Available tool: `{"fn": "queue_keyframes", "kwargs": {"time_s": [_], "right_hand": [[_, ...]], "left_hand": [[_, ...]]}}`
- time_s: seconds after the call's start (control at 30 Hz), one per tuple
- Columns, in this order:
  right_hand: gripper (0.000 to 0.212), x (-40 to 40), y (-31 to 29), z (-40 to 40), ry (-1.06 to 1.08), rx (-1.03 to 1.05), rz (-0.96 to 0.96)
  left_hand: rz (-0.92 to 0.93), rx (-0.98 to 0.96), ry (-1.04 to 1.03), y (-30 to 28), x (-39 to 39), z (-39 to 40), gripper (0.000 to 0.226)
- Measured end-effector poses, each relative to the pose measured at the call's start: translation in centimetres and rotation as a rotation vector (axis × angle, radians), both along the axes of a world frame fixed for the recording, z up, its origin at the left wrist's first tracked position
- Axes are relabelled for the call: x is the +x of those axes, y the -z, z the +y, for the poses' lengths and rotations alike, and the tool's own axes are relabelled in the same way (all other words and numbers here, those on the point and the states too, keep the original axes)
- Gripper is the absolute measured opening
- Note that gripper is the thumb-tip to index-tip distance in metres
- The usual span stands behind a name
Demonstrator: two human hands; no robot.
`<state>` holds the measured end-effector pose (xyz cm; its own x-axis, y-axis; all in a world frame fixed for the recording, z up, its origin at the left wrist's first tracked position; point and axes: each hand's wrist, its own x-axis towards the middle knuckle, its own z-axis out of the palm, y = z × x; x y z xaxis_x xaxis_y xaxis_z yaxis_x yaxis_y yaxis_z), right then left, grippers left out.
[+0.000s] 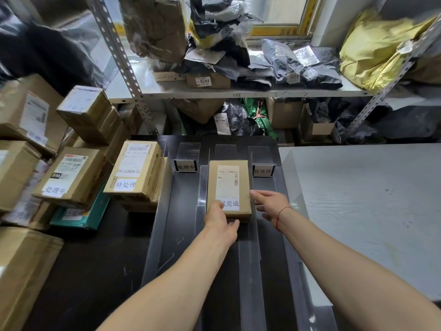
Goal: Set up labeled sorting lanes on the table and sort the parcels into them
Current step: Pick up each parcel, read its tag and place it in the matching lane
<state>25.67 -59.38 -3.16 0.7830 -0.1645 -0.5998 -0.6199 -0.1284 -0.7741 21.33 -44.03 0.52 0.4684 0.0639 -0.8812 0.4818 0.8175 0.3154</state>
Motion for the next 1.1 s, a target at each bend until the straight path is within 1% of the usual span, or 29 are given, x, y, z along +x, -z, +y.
{"fn": "queue_keyframes", "kwargs": {"time_s": [0.1,0.13,0.2,0.3,0.33,0.43,0.5,0.63,0.73,0.93,1.03,1.1], "right_hand": [[0.034,-0.1,0.0,-0.1,-0.031,-0.049,-0.079],[0.036,-0.2,0.0,-0.1,-0.030,-0.065,-0.097],[0.043,-0.4,-0.8,0.4,-0.037,-0.122,-0.130],[0.050,-0.9,-2.8,1.9,-0.058,-0.259,-0.207],[0.048,-1.2,-3.6,2.4,-0.066,-0.300,-0.239],[0.043,-1.9,-6.1,4.0,-0.130,-0.467,-0.365],[0.038,-2.8,-8.0,5.4,-0.213,-0.533,-0.431],[0.030,-5.0,-11.4,9.1,-0.349,-0.628,-0.524],[0.026,-7.1,-13.8,12.9,-0.439,-0.697,-0.572],[0.020,-11.7,-16.1,23.0,-0.550,-0.810,-0.648],[0.022,-13.5,-17.0,28.0,-0.553,-0.793,-0.650],[0.021,-14.5,-17.8,30.7,-0.564,-0.763,-0.651]], "left_hand": [[-0.044,-0.043,0.091,-2.4,-0.3,0.9,0.046],[-0.058,-0.016,0.130,-3.3,-0.4,1.3,0.046],[-0.082,0.119,0.206,-4.9,-0.8,2.6,0.039],[-0.161,0.391,0.338,-6.3,-1.8,4.8,0.015],[-0.196,0.481,0.398,-6.9,-2.2,5.7,0.014],[-0.306,0.894,0.627,-7.9,-3.3,8.8,0.016],[-0.382,1.130,0.725,-9.0,-4.4,11.2,0.013],[-0.505,1.469,0.871,-10.4,-6.2,16.7,0.015],[-0.518,1.731,0.984,-11.1,-7.4,22.1,0.019],[-0.519,2.009,1.086,-12.2,-11.2,34.9,0.031],[-0.525,2.093,1.098,-12.6,-12.6,40.1,0.033],[-0.490,2.109,1.098,-13.0,-13.4,42.9,0.035]]}}
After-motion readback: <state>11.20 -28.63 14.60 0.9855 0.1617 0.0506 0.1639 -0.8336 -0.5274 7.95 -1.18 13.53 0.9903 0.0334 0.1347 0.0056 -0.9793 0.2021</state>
